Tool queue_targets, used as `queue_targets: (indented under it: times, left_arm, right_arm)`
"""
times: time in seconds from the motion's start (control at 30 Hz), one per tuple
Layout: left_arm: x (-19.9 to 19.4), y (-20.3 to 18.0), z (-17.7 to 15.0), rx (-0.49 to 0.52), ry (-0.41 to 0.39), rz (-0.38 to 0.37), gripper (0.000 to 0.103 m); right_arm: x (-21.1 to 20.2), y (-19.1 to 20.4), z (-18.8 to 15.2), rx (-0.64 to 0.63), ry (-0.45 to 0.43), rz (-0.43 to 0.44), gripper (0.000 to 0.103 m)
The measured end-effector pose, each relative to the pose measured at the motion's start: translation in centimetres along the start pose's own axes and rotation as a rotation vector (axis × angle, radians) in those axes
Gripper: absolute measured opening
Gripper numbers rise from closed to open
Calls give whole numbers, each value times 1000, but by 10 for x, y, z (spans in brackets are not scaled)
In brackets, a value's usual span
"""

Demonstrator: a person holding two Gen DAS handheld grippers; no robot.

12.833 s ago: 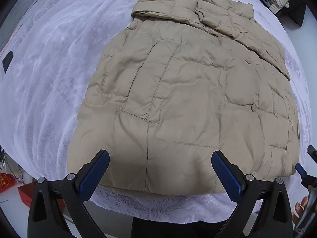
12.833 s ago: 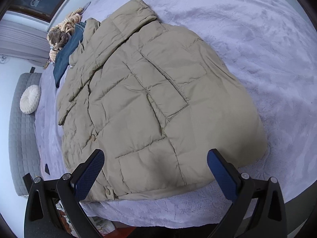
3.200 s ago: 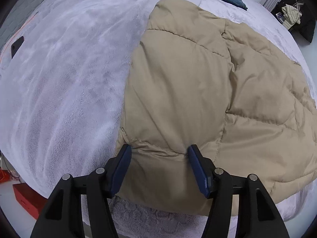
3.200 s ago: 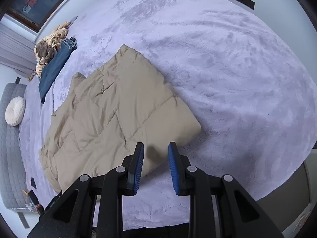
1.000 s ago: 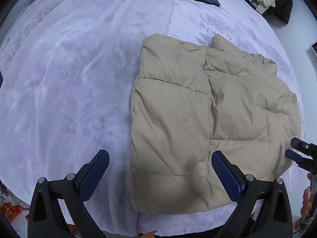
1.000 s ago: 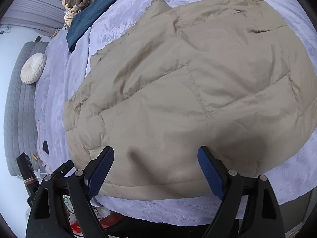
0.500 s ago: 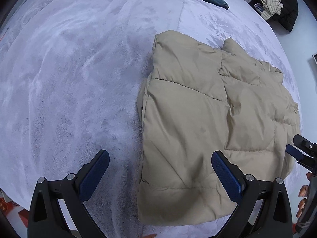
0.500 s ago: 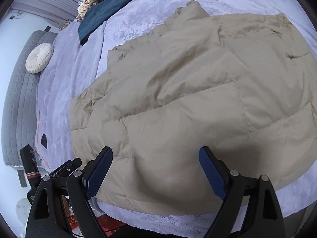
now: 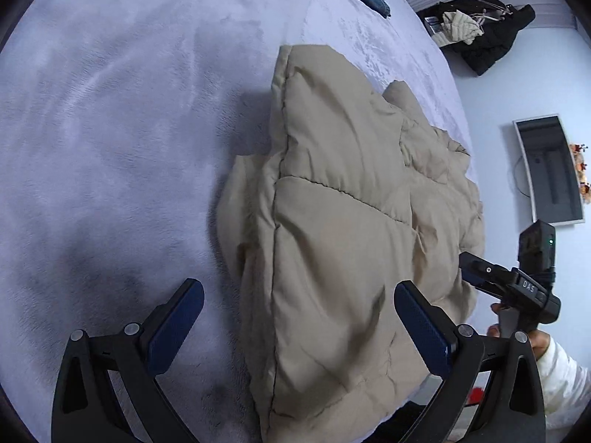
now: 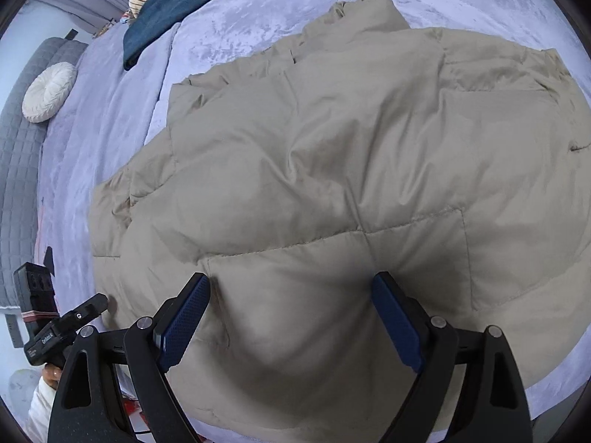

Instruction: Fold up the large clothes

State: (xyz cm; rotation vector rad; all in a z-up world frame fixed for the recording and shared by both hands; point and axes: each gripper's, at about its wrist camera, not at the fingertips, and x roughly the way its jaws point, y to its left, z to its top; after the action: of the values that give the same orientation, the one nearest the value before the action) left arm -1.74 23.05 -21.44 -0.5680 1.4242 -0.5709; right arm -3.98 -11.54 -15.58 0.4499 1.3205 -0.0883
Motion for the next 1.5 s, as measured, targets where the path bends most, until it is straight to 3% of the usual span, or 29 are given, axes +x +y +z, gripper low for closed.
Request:
queue_targets:
  times: [0.03,0.27,0.37,0.57,0.6,0.63,0.73,0.87,0.97,1.03,1.1,1.13,1.27,1.4,1.5]
  left_arm:
    - [5,1,2,2,10,-25,103]
    - [23,-6,21,25,36,-189,103]
    - [36,-12,22,38,90,-238,103]
    - [61,-33,18,108,191,-207,103]
    - [61,-36,20,104,189,-210,91]
    - [59,-38,20,107,186,-213,61]
    - [51,-42,18,101,169,-231,38]
    - [32,-57,14,118,134,-216,34]
    - [20,-73,12,134,119,-194,34]
    - [14,-82,9,137,111,-174,33]
    - [8,-92,8,140,102,-146,33]
    - [0,-96,9,141,97,-129,33]
    - [-22,-129,3,150,64,-57,33]
    - [-31,-192,-8,198,30,-1,33]
    - [-24,-238,-12,219,29,27,33]
  right_arm:
    - [3,0,1,-3,12,15,103]
    - [14,3,3,-38,43,-17,103]
    - [16,1,4,-39,49,-13,103]
    - [20,-1,5,-30,49,-19,103]
    - [20,-2,5,-28,47,-19,103]
    - [20,-2,6,-28,47,-19,103]
    - [17,-1,8,-31,66,-10,103]
    - [-9,-4,9,-41,86,61,103]
    - [-32,-17,11,-28,0,60,102]
    - [-41,-27,15,-13,-48,76,85]
    - [-40,-35,23,5,-60,87,27]
    - [-36,-38,27,12,-67,104,19]
    - [-3,-42,48,-5,-62,156,9]
    - [29,-50,64,12,-28,208,1]
    - [39,-62,70,38,-3,262,0]
